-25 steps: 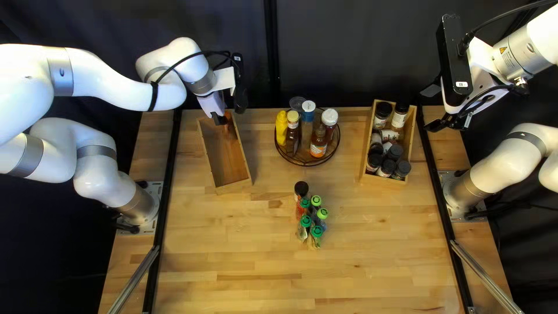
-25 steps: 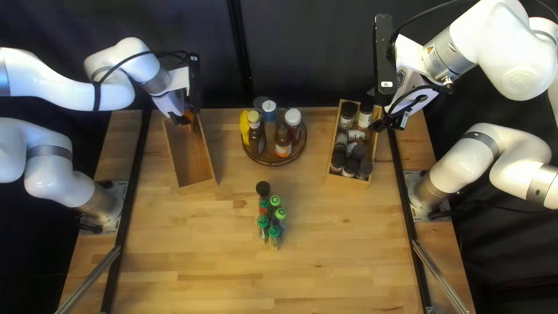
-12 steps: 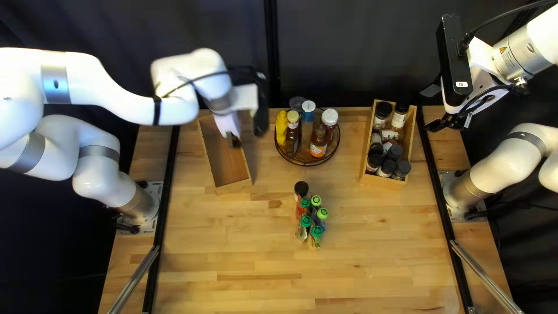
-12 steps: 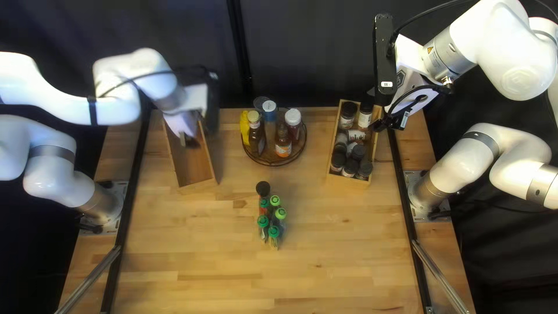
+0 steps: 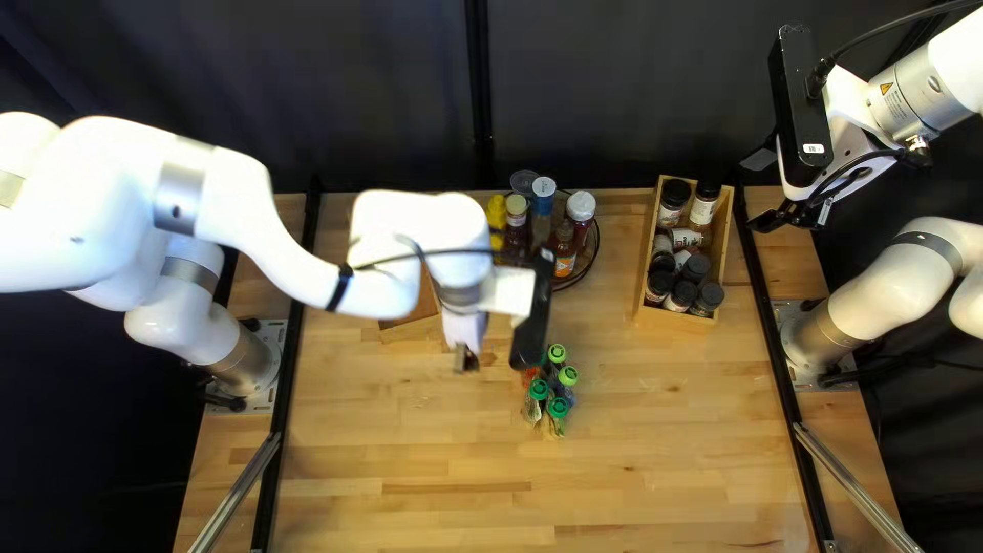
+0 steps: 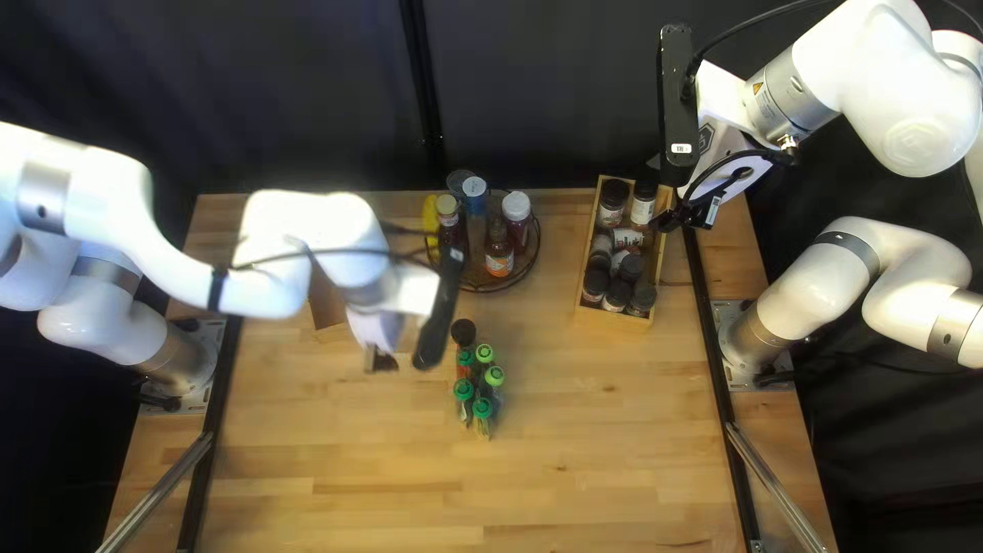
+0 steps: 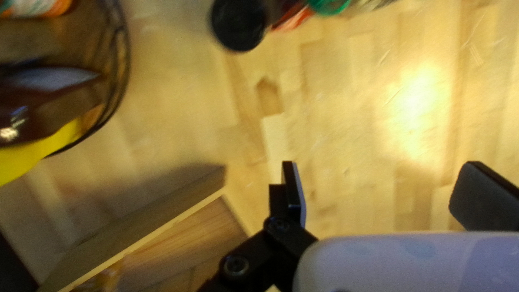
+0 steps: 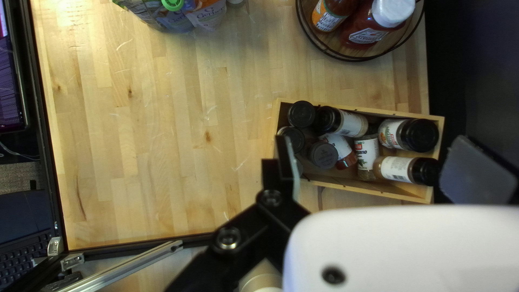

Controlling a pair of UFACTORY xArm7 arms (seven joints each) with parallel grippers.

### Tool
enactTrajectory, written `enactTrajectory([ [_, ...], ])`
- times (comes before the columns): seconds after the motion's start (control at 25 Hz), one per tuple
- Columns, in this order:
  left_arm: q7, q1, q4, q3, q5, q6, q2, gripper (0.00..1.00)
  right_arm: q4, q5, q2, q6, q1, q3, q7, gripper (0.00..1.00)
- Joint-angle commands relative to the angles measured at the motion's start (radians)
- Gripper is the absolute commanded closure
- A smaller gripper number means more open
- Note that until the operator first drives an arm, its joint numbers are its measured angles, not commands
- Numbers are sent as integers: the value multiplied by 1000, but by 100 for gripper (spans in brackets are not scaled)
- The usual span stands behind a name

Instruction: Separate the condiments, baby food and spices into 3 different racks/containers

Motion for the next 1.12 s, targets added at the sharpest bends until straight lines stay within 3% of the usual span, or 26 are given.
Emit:
enactTrajectory([
  [0.04,-63,-21,42,-18,17,-24,60,0,0,0,0,0,0,0,0,0],
  [0.84,-34,-5,257,-25,-17,-50,311,0,0,0,0,0,0,0,0,0],
  [0.88,-31,-4,264,-26,-21,-51,320,10,0,0,0,0,0,0,0,0],
  [0.96,-28,-2,269,-27,-26,-50,328,100,0,0,0,0,0,0,0,0],
  [1.12,-45,-9,260,-27,-19,-35,309,100,0,0,0,0,0,0,0,0],
])
